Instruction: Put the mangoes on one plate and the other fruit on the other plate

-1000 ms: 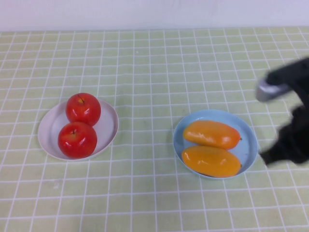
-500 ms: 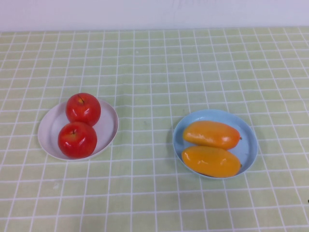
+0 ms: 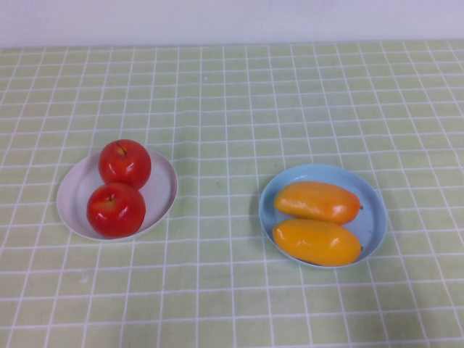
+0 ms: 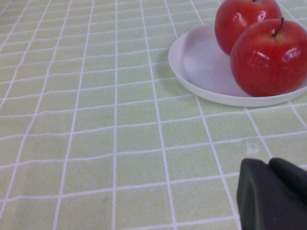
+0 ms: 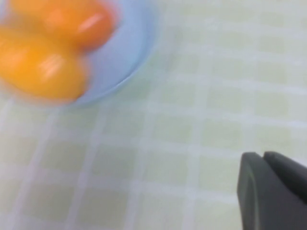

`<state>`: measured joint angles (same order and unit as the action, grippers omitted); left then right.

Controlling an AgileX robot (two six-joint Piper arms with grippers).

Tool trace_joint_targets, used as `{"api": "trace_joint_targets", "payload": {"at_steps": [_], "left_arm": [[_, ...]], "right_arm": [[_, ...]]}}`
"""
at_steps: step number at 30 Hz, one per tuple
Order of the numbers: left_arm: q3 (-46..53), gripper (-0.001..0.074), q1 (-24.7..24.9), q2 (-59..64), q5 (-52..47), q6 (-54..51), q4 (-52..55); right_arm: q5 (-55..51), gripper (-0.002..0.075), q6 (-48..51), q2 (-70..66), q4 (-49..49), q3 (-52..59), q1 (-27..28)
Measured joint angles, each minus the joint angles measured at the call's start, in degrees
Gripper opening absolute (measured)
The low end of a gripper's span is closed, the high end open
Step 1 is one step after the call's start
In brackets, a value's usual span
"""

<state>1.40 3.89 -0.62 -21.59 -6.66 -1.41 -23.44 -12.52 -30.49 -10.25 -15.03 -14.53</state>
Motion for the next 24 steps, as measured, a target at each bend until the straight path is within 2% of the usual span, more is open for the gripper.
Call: {"api": "trace_joint_targets", "payload": {"at_steps": [5, 9, 17, 24], "left_arm": [[0.00, 0.0003, 0.00, 0.00, 0.00, 0.00, 0.00], [0.00, 0.0003, 0.00, 0.00, 0.00, 0.00, 0.00], [0.00, 0.0003, 0.00, 0.00, 0.00, 0.00, 0.00], [0.00, 0.0003, 0.00, 0.00, 0.00, 0.00, 0.00]], "right_arm": [[9.50, -0.0015, -0.22, 9.86, -1.24, 8.33, 10.35], [11.65, -0.0015, -0.36, 18.52, -1.26, 13.05, 14.71], [11.45, -0.0015, -0.45, 30.63, -1.25, 16.47, 15.83], [10.26, -0.0015, -0.58, 30.93, -1.14, 16.47, 15.83]]}}
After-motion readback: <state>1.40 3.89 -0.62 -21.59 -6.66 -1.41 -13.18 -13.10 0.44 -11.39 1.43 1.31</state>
